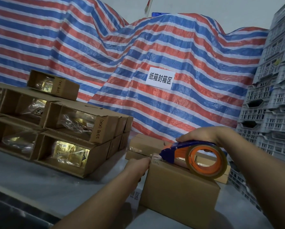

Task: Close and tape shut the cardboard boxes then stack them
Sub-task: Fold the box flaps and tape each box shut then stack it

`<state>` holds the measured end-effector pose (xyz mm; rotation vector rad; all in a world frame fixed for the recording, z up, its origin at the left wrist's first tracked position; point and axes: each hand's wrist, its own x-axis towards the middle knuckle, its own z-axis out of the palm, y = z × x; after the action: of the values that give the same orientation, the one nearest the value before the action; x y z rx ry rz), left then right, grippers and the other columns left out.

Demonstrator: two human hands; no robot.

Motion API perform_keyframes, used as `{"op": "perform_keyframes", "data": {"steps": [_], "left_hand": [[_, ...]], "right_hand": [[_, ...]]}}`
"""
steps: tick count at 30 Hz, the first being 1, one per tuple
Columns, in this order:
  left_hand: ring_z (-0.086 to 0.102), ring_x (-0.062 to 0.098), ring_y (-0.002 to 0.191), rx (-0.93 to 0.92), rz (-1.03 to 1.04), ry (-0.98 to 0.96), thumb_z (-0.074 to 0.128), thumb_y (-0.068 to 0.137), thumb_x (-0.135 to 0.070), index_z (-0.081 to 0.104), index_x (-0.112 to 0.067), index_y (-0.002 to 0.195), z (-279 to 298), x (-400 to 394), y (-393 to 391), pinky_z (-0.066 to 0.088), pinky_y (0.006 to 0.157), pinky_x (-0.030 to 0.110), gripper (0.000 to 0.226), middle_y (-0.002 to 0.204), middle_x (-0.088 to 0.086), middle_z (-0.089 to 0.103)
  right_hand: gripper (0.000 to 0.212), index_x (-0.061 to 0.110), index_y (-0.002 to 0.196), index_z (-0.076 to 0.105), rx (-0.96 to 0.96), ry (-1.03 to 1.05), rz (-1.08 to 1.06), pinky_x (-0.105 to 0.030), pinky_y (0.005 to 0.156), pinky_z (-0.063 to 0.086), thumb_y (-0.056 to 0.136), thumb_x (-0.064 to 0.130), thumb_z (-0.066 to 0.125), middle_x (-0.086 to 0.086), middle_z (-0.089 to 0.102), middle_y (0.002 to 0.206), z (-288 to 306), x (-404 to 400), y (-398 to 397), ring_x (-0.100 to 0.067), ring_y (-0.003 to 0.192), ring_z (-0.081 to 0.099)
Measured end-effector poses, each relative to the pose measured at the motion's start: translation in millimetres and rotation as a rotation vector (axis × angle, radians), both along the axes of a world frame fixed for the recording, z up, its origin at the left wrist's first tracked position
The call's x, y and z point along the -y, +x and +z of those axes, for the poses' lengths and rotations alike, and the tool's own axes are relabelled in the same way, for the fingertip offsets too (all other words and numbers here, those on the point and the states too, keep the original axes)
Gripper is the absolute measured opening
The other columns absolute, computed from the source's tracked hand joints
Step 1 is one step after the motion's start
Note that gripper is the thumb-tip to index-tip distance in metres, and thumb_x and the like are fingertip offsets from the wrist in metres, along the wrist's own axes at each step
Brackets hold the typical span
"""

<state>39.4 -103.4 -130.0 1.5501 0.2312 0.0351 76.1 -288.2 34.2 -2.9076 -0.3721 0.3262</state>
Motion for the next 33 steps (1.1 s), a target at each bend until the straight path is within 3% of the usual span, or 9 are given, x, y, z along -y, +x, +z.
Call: {"op": "perform_keyframes", "data": {"steps": [4, 6, 9, 14, 17, 21, 24, 26, 33], "left_hand": [[0.06, 0.02, 0.1, -0.099, -0.063, -0.033, 0.057, 0.092, -0.051, 0.055, -0.013, 0.122, -9.7, -2.5, -5.9, 0.051, 0.083, 0.031, 0.048, 0.11, 0.01, 0.061], [0.057, 0.023, 0.103, -0.095, -0.004, 0.056, 0.053, 0.097, -0.043, 0.054, -0.013, 0.119, -18.4, -4.3, -4.6, 0.048, 0.089, 0.034, 0.038, 0.113, 0.011, 0.059], [0.056, 0.016, 0.092, 0.133, 0.158, 0.04, 0.039, 0.104, -0.039, 0.06, -0.014, 0.118, -18.8, -8.2, 1.4, 0.048, 0.084, 0.032, 0.035, 0.1, 0.001, 0.061], [0.045, 0.005, 0.127, 0.397, -0.057, 0.034, 0.031, 0.102, -0.055, 0.047, -0.05, 0.133, -7.9, 13.7, -19.4, 0.035, 0.102, 0.027, 0.036, 0.128, -0.025, 0.052], [0.045, -0.005, 0.11, 0.42, -0.128, 0.154, 0.031, 0.103, -0.053, 0.047, -0.065, 0.116, -12.5, 22.3, -30.6, 0.033, 0.083, 0.012, 0.025, 0.106, -0.042, 0.051], [0.038, 0.0, 0.122, 0.478, -0.131, 0.284, 0.036, 0.099, -0.056, 0.03, -0.041, 0.15, -17.5, 13.8, -23.3, 0.033, 0.097, 0.023, 0.053, 0.145, -0.017, 0.045], [0.045, -0.013, 0.101, 0.522, -0.212, 0.458, 0.051, 0.081, -0.071, 0.032, -0.049, 0.144, -11.9, 6.2, -27.5, 0.038, 0.081, 0.015, 0.069, 0.118, -0.032, 0.054], [0.044, -0.015, 0.09, 0.544, -0.186, 0.612, 0.054, 0.074, -0.077, 0.034, -0.051, 0.14, -10.2, 3.1, -27.7, 0.035, 0.072, 0.01, 0.074, 0.118, -0.029, 0.058], [0.06, 0.007, 0.101, 0.531, -0.127, 0.971, 0.036, 0.074, -0.086, 0.032, -0.05, 0.136, -7.2, -0.9, -23.6, 0.054, 0.087, 0.035, 0.071, 0.113, -0.012, 0.064]], "right_hand": [[0.031, 0.027, 0.121, 0.058, -0.029, 0.067, -0.053, -0.023, 0.079, 0.059, 0.1, 0.049, 0.054, 0.002, 0.078, 0.089, -0.6, -0.8, 3.7, -0.012, 0.08, 0.074], [0.041, 0.022, 0.131, 0.058, -0.013, 0.093, -0.04, -0.029, 0.091, 0.058, 0.098, 0.047, 0.058, -0.001, 0.077, 0.1, -1.8, 0.7, 6.8, -0.013, 0.088, 0.074], [0.03, 0.033, 0.122, 0.058, -0.007, -0.042, 0.005, -0.022, 0.089, 0.057, 0.1, 0.052, 0.053, 0.009, 0.076, 0.101, 0.3, 1.4, 4.0, -0.003, 0.09, 0.073], [0.028, 0.03, 0.123, 0.061, -0.018, 0.069, 0.004, -0.024, 0.09, 0.057, 0.101, 0.046, 0.053, 0.005, 0.076, 0.1, -2.5, 4.5, 4.1, -0.007, 0.091, 0.073], [0.029, 0.032, 0.125, 0.059, -0.016, 0.049, -0.019, -0.024, 0.088, 0.058, 0.101, 0.047, 0.053, 0.003, 0.075, 0.108, -2.8, 3.2, -1.9, -0.011, 0.097, 0.072], [0.027, 0.015, 0.123, 0.062, -0.035, 0.374, -0.064, -0.024, 0.084, 0.057, 0.099, 0.026, 0.06, 0.0, 0.069, 0.102, -8.1, 5.3, -0.2, -0.013, 0.09, 0.067], [0.013, 0.014, 0.107, 0.065, -0.08, 0.464, -0.082, -0.023, 0.078, 0.058, 0.098, 0.02, 0.059, -0.002, 0.066, 0.102, -13.4, 4.8, -2.9, -0.013, 0.089, 0.065], [0.024, 0.009, 0.119, 0.064, -0.077, 0.48, -0.076, -0.029, 0.089, 0.056, 0.098, 0.02, 0.06, -0.004, 0.066, 0.107, -13.8, 4.3, -2.2, -0.016, 0.094, 0.065], [0.052, 0.013, 0.132, 0.056, -0.182, 0.134, -0.089, -0.024, 0.078, 0.049, 0.099, 0.053, 0.051, -0.004, 0.067, 0.089, 7.7, 2.7, -8.5, -0.012, 0.074, 0.061]]}}
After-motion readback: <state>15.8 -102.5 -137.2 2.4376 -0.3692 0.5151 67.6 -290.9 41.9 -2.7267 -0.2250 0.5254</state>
